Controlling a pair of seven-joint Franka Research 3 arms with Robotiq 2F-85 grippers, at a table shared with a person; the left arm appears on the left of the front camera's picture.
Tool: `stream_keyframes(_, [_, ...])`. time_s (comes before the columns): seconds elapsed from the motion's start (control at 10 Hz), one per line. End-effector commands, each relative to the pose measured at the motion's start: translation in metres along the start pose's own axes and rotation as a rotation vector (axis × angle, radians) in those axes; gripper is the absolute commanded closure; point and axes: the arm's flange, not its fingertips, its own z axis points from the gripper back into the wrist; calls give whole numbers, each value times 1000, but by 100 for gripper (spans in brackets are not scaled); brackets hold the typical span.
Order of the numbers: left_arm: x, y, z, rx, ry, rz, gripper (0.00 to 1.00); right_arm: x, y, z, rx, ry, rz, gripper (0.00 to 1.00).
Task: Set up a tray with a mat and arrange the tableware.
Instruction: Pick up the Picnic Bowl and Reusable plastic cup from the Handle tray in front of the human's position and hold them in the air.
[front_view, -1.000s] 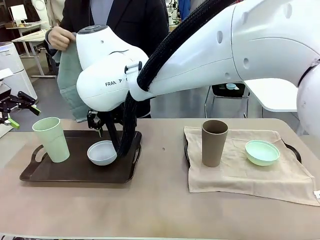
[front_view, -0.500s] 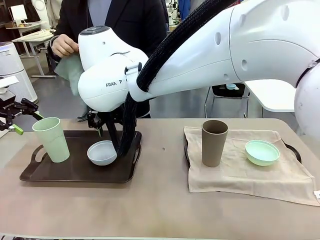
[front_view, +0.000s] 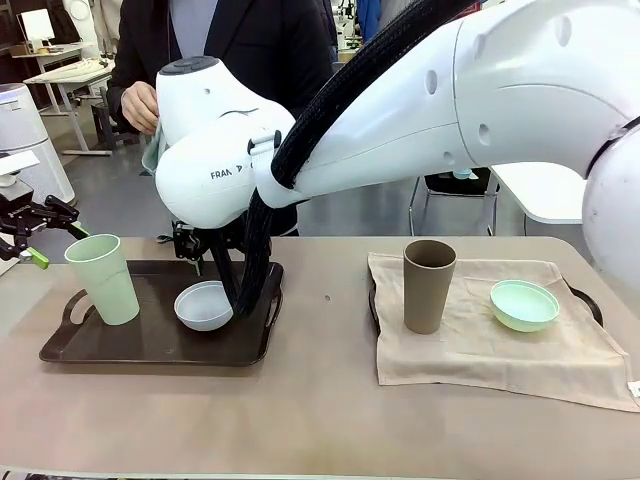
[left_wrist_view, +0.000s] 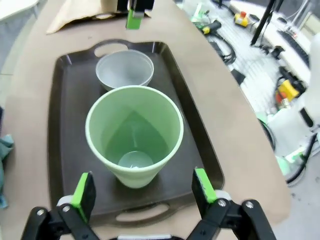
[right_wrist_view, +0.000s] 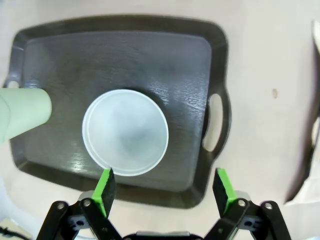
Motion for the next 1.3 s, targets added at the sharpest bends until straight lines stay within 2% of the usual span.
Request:
stream_keyframes(0.0, [-20, 13, 7, 26, -95, -9, 0, 8, 4, -18, 14, -25, 31, 0])
stream_keyframes(0.3, [-47, 26, -14, 10, -207, 34, 0, 11, 0, -39, -13, -20, 41, 0])
stream_keyframes(0.7, [-63, 31, -42, -15, -202, 67, 0, 7, -2, -63, -20, -29, 91, 0])
stream_keyframes(1.2, [-61, 34, -73, -83, -181, 71, 0, 16, 2, -94, -45, -30, 129, 0])
